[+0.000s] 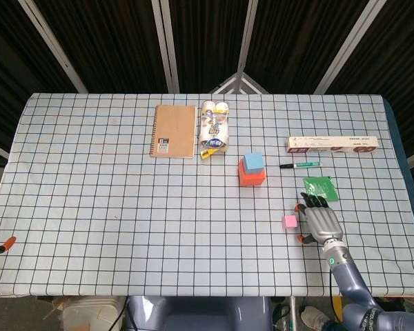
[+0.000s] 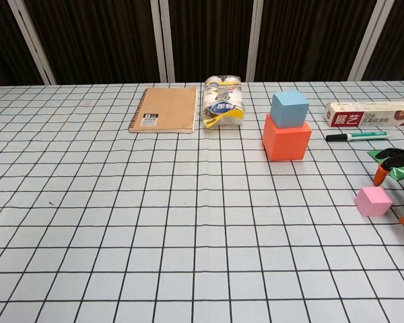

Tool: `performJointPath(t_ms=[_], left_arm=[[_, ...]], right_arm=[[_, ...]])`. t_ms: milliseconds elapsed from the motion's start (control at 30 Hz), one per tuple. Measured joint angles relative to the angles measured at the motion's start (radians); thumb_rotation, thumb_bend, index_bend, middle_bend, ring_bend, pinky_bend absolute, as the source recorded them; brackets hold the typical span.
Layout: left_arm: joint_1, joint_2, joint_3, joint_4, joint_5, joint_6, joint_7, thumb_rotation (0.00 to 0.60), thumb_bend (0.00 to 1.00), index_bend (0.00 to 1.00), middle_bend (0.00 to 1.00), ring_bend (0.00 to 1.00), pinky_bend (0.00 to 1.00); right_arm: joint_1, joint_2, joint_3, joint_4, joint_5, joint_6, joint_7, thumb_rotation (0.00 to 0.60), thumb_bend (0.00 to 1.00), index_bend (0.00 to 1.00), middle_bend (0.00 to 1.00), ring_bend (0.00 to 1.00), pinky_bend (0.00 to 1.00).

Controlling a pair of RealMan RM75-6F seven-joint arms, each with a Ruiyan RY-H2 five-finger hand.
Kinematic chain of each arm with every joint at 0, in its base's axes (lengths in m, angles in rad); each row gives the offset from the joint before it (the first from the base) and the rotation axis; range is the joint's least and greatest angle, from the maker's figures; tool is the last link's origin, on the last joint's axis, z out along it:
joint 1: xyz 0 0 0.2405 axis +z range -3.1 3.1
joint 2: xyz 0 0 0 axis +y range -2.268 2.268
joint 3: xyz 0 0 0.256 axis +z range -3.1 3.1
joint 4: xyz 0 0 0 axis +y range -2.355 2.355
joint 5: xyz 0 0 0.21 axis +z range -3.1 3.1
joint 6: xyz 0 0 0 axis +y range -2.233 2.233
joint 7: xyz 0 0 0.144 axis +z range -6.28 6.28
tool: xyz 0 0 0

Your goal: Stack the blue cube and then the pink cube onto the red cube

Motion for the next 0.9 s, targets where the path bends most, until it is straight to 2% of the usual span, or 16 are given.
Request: performJointPath(t_ms=[900], left_arm=[[-0.005,-0.006,-0.002,-0.003,-0.014,-0.003,0.021,0.600,0.13,0.08,0.00,0.00,0.00]], right_arm=[[0.009,-0.035,0.047,0.030,-0.002,-0.044,-0.011,0.600,0.29,0.41,0.00,0.00,0.00]])
